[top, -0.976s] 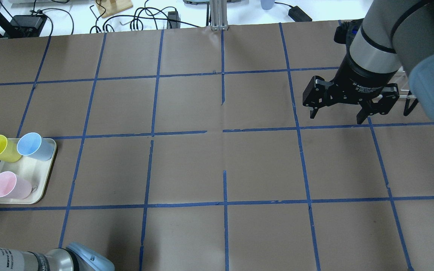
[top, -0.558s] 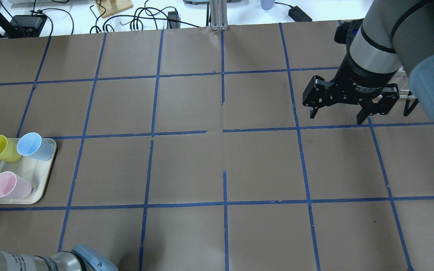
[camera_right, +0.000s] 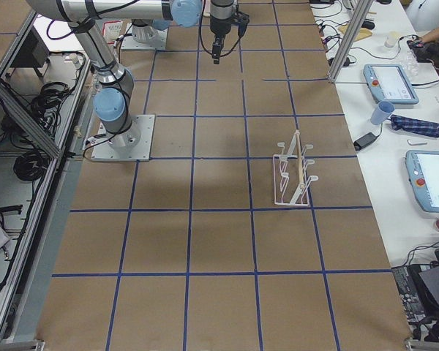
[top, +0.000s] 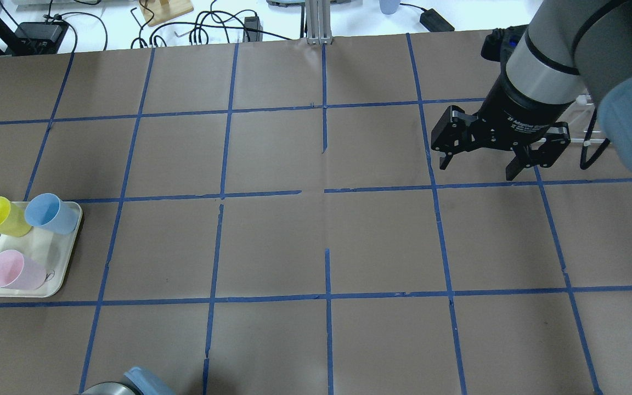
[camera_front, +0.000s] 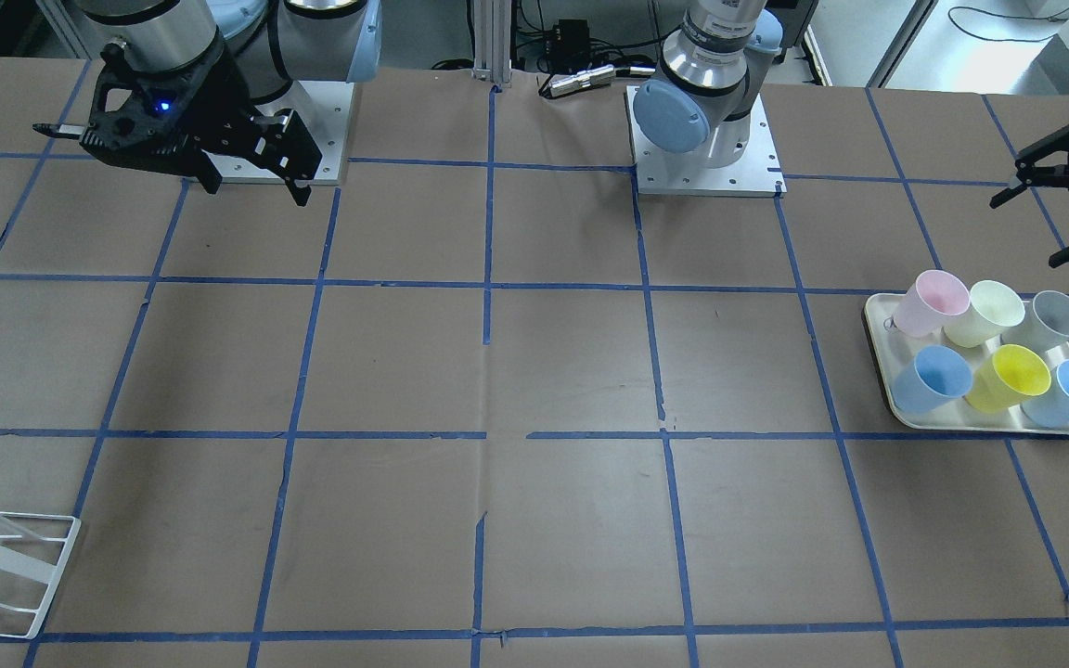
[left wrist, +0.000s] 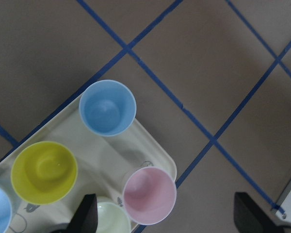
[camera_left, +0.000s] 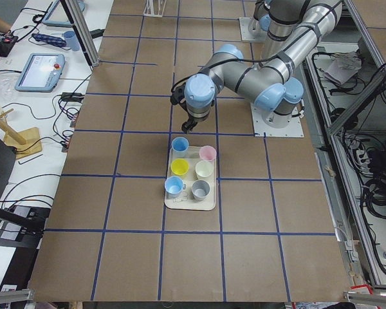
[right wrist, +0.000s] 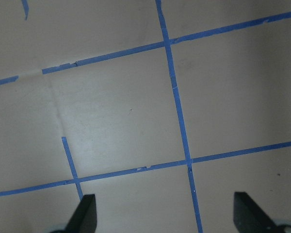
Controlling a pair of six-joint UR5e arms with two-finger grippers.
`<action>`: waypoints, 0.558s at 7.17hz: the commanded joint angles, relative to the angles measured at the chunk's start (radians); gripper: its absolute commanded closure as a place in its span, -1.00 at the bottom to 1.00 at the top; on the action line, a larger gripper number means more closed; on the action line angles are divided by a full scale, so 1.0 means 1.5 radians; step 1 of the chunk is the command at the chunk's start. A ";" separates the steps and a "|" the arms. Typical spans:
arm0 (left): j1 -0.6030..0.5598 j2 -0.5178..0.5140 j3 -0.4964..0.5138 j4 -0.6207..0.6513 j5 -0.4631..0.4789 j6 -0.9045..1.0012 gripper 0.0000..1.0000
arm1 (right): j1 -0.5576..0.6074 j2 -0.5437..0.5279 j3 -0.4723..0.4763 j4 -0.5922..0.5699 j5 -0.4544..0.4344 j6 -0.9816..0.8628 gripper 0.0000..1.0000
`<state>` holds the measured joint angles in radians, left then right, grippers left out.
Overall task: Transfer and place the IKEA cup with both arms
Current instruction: 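Open the left gripper and lift it off the cup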
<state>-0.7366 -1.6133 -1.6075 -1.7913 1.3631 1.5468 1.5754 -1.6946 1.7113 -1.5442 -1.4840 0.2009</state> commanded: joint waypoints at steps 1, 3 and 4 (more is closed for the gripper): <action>-0.097 0.067 -0.023 -0.020 -0.005 -0.141 -1.00 | -0.001 0.001 -0.001 0.000 -0.034 0.000 -1.00; -0.197 0.116 -0.053 -0.010 -0.034 -0.281 -1.00 | -0.005 0.000 -0.006 0.004 -0.048 -0.001 -1.00; -0.248 0.131 -0.052 -0.003 -0.035 -0.371 -1.00 | -0.003 0.001 -0.004 0.005 -0.050 0.000 -1.00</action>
<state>-1.0139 -1.4522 -1.6780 -1.8071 1.3213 1.1470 1.5700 -1.6946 1.7047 -1.5387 -1.5486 0.2006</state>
